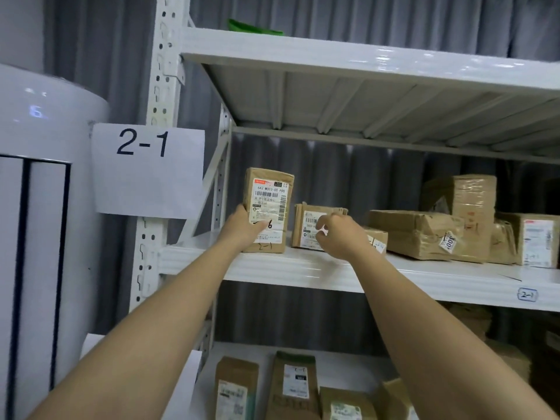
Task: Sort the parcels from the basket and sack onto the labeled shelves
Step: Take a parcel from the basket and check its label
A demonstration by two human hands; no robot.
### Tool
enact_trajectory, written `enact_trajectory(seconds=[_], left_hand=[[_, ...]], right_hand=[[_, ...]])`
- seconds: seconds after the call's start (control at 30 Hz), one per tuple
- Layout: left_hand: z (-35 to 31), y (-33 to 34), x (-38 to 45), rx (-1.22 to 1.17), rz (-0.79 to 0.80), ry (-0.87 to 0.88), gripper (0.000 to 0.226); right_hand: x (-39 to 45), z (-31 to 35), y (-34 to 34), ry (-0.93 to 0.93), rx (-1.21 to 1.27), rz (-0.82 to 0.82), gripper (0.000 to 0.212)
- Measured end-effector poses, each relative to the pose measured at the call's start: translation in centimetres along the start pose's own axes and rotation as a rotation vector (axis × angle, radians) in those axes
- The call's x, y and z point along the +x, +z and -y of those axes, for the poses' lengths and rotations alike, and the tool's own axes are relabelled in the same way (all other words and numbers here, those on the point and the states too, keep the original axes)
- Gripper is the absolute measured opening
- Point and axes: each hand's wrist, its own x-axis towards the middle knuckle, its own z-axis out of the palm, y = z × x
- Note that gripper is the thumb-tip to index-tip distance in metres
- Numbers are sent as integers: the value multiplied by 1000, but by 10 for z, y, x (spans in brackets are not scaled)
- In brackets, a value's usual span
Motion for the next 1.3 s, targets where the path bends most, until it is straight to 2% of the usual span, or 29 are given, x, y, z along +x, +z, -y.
enact_trajectory(seconds=[0.27,0.4,0.43,0.57,0.7,0.87,1.0,1.13,1.3], left_hand=[[-11,23,14,144,-36,-74,42],[-14,20,1,181,-55,-162,80],[-17,19,-6,188,-90,-163,83],[-28,2,-46,258,-250,-86,77],[-15,-32,-107,300,-314,-2,50],[25,-107,-210,414,-194,-252,35],[43,-182,-308,465,-200,-475,29],[65,-255,-404,484,-211,-676,23],[104,-337,-512,544,-262,-892,23]], right_hand=[[-8,-5,1,-9,-110,26,31],[-17,-3,4,-65,-114,36,35],[-20,-2,6,-82,-98,23,36],[-34,13,20,-203,3,-104,38],[-57,57,38,-423,141,-214,32],[-108,150,57,-659,245,-133,29],[-170,228,70,-794,408,-13,31],[-241,306,73,-820,783,186,28],[-336,415,80,-911,927,400,26]])
